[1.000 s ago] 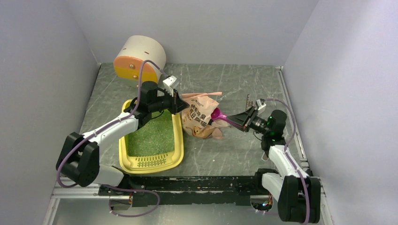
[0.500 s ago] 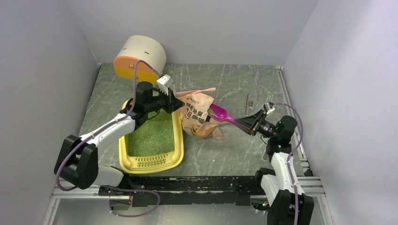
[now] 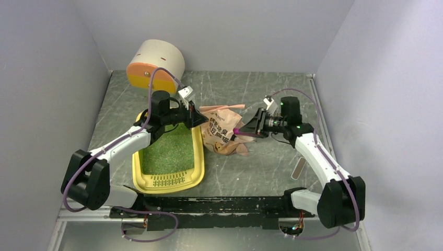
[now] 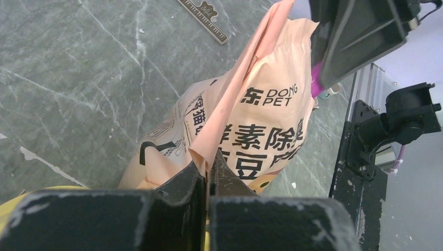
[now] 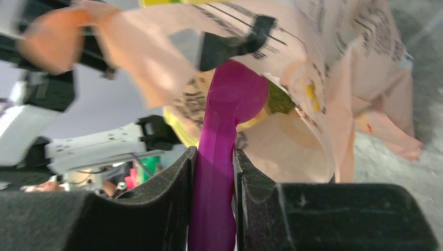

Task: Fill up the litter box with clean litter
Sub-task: 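Scoop the cat litter from the cat litter bag.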

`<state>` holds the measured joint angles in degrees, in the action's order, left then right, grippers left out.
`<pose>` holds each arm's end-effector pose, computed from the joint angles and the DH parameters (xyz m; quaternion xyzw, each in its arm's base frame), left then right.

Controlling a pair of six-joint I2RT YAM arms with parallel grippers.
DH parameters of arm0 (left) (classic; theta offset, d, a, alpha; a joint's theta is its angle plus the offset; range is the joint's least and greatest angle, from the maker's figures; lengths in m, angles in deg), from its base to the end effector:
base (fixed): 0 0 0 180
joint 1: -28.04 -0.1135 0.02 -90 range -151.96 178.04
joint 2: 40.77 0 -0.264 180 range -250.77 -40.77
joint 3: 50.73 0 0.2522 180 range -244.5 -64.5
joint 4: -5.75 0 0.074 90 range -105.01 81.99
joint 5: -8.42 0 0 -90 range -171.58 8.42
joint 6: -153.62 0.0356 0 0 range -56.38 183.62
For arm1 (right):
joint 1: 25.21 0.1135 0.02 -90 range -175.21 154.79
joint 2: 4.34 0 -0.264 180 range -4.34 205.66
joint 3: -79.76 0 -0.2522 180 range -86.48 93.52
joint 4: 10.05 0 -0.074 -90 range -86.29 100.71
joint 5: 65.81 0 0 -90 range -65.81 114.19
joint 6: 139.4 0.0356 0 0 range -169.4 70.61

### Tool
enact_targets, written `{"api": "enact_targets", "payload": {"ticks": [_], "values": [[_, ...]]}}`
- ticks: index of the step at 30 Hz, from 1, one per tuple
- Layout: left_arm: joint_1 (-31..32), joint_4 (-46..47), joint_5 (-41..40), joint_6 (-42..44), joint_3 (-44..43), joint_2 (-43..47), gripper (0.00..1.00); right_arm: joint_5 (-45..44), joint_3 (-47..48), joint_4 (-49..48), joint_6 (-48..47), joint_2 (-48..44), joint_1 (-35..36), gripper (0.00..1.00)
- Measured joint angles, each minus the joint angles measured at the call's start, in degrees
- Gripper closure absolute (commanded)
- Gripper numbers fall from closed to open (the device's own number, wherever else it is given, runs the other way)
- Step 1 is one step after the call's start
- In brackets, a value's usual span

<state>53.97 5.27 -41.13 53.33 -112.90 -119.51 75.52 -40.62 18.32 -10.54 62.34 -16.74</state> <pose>0.2658 -0.1549 0.2709 0.3063 0.7196 -0.4376 0.4438 0.2374 0.0635 0.2691 0.0184 0.8251 0.5184 0.2239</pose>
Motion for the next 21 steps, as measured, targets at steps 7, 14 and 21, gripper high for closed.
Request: {"api": "enact_targets", "payload": {"ticks": [7, 14, 21], "values": [[0.1, -1.0, 1.2, 3.1, 0.0, 0.3, 0.95, -16.4, 7.8, 17.5, -6.5, 5.5, 7.3, 1.0], [0.2, -2.0, 1.2, 5.0, -0.3, 0.5, 0.95, -28.2, 17.6, 26.0, -8.2, 10.8, 14.6, 1.0], [0.4, -2.9, -0.2, 6.0, -0.3, 0.5, 0.95, -27.2, 20.1, 22.0, -7.5, 20.4, 17.4, 1.0]]}}
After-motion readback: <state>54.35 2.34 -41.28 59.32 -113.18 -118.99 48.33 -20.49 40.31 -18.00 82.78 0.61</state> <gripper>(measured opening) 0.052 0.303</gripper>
